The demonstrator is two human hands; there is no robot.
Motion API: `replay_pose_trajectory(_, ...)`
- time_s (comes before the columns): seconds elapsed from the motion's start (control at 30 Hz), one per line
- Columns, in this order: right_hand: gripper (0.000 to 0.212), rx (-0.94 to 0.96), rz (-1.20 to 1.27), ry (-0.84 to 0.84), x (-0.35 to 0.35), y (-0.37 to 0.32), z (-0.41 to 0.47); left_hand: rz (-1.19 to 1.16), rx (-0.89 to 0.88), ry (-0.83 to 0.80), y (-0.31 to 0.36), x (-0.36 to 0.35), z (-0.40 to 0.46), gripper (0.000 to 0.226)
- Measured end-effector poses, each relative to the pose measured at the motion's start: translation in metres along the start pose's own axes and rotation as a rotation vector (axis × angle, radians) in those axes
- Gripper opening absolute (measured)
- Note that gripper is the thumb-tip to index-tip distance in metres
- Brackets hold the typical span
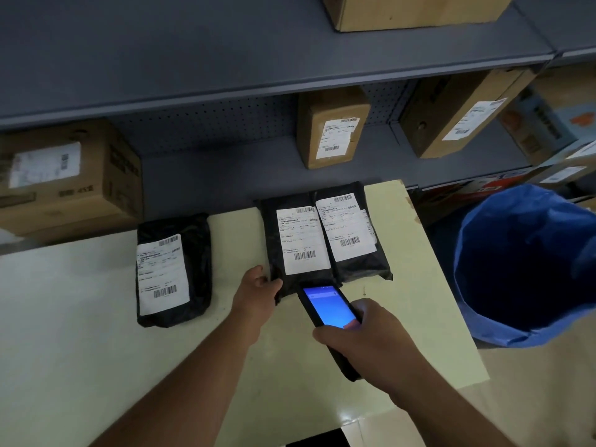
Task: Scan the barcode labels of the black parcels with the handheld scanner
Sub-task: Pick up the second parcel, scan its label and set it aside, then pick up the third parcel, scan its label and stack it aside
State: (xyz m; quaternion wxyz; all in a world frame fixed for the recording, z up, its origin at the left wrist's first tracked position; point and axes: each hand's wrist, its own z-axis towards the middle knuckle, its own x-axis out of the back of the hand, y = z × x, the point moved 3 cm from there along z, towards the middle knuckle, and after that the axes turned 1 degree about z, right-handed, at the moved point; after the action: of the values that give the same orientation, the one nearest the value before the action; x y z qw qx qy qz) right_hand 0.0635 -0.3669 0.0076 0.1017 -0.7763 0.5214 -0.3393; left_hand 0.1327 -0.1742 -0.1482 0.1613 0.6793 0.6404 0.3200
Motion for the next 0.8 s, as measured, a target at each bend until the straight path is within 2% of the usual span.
replay_pose_trajectory(0.17, 0.037, 0.032, -0.024, -0.040, -0.027, -0.015, -0.003, -0.080, 0.003, 0.039, -0.006, 0.037, -0.002, 0.067)
replay_pose_trajectory(0.4, 0.039, 0.063, -0.080, -0.060, -0.064, -0.032, -0.013, -0.049, -0.043, 0.062, -0.013, 0.083, -0.006, 0.062)
replay_pose_trajectory(0.63, 0.037, 0.094, -0.124, -0.074, -0.099, -0.049, -0.025, -0.027, -0.096, 0.210, -0.017, 0.140, -0.015, 0.047)
replay_pose_trajectory(0.8, 0.039, 0.103, -0.148, -0.099, -0.127, -0.058, -0.031, -0.061, -0.071, 0.327, -0.028, 0.183, -0.017, 0.045)
